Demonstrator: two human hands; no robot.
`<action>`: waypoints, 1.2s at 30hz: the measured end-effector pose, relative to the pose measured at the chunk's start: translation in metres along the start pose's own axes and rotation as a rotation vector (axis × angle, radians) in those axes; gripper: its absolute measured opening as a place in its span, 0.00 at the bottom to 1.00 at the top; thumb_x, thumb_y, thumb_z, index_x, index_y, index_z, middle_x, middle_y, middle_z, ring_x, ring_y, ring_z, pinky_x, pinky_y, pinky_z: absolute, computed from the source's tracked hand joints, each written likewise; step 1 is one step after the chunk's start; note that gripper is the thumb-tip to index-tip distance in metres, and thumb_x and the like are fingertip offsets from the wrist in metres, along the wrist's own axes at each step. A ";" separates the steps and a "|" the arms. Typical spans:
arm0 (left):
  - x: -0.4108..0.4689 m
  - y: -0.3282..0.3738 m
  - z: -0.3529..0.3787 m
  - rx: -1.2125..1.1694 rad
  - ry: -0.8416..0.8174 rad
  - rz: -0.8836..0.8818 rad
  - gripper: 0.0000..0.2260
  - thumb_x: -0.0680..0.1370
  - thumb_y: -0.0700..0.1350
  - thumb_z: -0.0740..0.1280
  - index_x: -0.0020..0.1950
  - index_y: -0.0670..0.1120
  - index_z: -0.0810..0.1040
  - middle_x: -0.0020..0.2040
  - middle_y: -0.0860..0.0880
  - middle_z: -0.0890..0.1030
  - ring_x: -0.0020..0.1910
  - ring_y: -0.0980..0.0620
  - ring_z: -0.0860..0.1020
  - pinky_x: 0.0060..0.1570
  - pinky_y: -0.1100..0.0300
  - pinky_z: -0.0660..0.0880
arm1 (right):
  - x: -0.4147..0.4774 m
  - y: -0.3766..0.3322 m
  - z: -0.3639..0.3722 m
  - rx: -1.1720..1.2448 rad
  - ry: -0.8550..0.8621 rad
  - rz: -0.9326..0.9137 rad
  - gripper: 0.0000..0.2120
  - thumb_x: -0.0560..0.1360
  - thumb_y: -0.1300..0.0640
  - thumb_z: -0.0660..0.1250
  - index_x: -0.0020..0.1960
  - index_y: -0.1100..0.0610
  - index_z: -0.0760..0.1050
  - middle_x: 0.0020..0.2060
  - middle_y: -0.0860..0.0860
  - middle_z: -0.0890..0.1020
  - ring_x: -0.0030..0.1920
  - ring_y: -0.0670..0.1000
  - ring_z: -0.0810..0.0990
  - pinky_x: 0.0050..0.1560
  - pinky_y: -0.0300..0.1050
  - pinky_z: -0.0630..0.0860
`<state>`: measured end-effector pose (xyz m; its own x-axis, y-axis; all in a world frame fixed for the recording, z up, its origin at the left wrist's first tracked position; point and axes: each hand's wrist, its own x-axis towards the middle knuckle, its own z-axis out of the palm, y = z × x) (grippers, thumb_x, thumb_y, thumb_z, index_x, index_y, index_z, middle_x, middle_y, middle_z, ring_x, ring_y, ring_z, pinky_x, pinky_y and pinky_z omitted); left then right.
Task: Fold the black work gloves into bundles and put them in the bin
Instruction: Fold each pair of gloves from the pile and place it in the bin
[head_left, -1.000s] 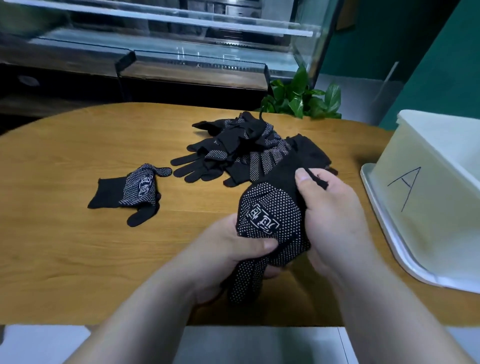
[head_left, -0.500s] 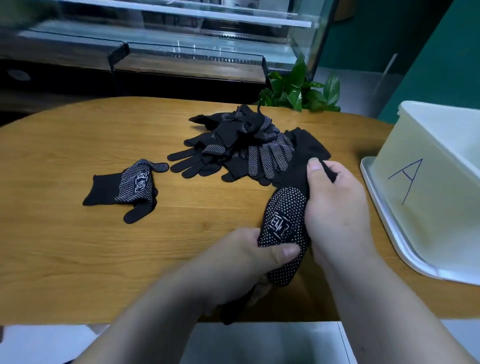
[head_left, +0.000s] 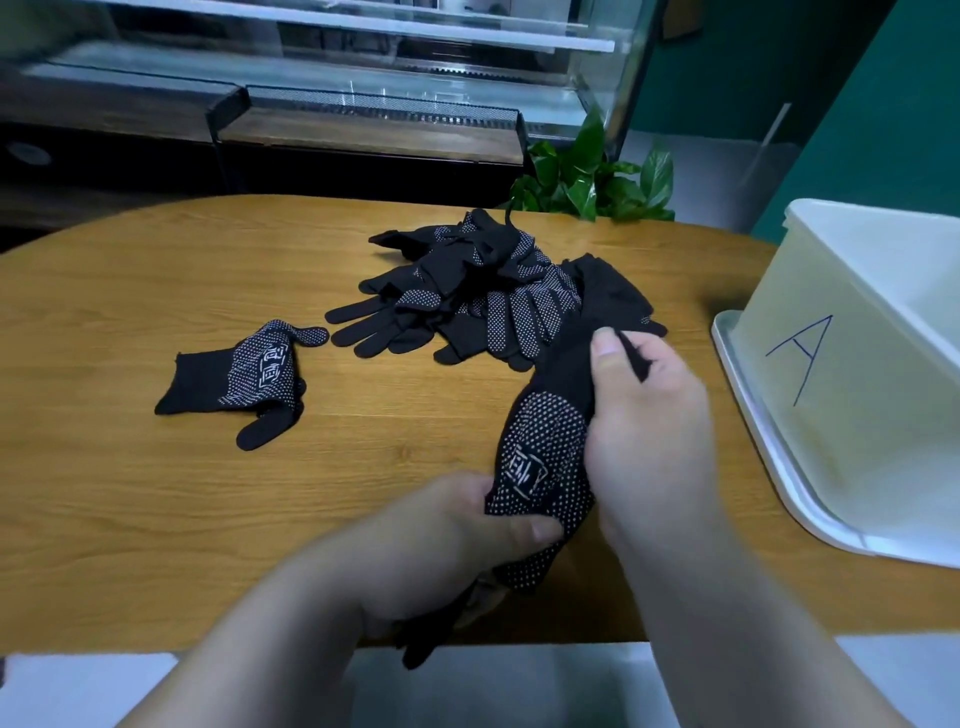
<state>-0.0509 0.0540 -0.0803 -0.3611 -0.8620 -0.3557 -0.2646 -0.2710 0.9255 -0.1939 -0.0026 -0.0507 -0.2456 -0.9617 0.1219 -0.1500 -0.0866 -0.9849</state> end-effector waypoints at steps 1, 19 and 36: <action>0.000 -0.002 -0.001 -0.012 0.005 -0.010 0.12 0.80 0.47 0.68 0.39 0.47 0.72 0.26 0.53 0.74 0.23 0.56 0.72 0.24 0.64 0.67 | -0.001 0.000 0.003 -0.010 0.003 -0.002 0.11 0.80 0.47 0.62 0.43 0.48 0.78 0.39 0.50 0.83 0.39 0.50 0.82 0.46 0.57 0.80; -0.014 0.012 -0.011 -0.196 0.079 0.148 0.04 0.74 0.50 0.74 0.47 0.52 0.84 0.48 0.49 0.86 0.48 0.50 0.84 0.48 0.58 0.79 | -0.010 -0.026 -0.009 0.035 -0.267 -0.147 0.09 0.80 0.48 0.64 0.51 0.49 0.81 0.45 0.49 0.86 0.48 0.51 0.85 0.52 0.63 0.80; -0.070 0.086 -0.022 -0.095 0.441 0.589 0.05 0.75 0.47 0.71 0.39 0.55 0.81 0.35 0.53 0.80 0.35 0.58 0.77 0.35 0.65 0.73 | -0.027 -0.091 -0.037 0.036 -0.607 -0.215 0.04 0.77 0.58 0.72 0.43 0.55 0.79 0.27 0.44 0.80 0.29 0.41 0.77 0.31 0.34 0.72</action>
<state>-0.0290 0.0816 0.0273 -0.0213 -0.9626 0.2702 -0.0518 0.2709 0.9612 -0.2088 0.0405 0.0397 0.3731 -0.8971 0.2366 -0.1005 -0.2925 -0.9510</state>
